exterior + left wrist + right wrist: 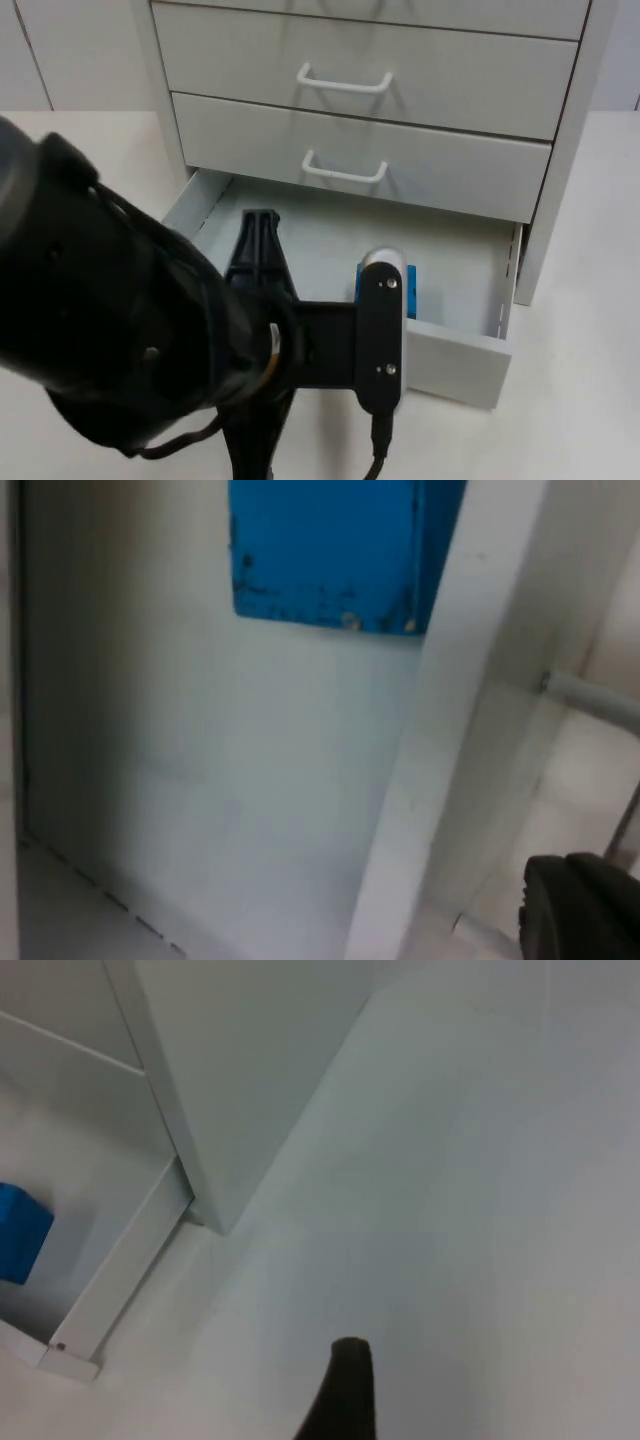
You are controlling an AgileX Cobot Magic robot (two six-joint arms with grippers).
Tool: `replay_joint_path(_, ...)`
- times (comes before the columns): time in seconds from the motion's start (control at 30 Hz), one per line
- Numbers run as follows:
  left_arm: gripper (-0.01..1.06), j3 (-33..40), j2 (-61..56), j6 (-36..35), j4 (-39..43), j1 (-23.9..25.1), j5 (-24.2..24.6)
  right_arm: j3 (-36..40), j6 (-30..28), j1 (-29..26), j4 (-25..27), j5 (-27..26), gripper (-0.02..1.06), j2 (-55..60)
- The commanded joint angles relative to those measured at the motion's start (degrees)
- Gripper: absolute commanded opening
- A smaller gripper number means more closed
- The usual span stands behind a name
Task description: Open the drawer with the left hand, place the block into the drawer with the right hand, then close the drawer with the left hand.
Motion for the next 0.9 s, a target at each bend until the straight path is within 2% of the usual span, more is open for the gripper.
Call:
replay_joint_path(0.0,0.00,-1.01,0.96,0.07,0.21,0.32,0.22,0.15,-0.04,0.30,-0.27,-0.78,0.70,-0.30)
replay_joint_path(0.13,0.00,-2.66,2.04,0.07,0.21,1.97,0.09,0.15,-0.04,0.30,-0.27,-0.78,0.70,-0.30)
replay_joint_path(0.3,0.00,-5.96,2.23,0.07,0.21,5.30,-4.05,0.15,-0.04,0.30,-0.27,-0.90,0.70,-0.30)
replay_joint_path(0.43,0.00,-8.22,2.23,0.07,0.21,6.50,-5.19,0.15,-0.04,0.30,-0.27,-0.90,0.70,-0.30)
replay_joint_path(0.87,0.00,-15.86,9.00,2.02,0.21,11.27,-5.62,0.15,-0.04,0.30,-0.27,-0.90,0.70,-0.30)
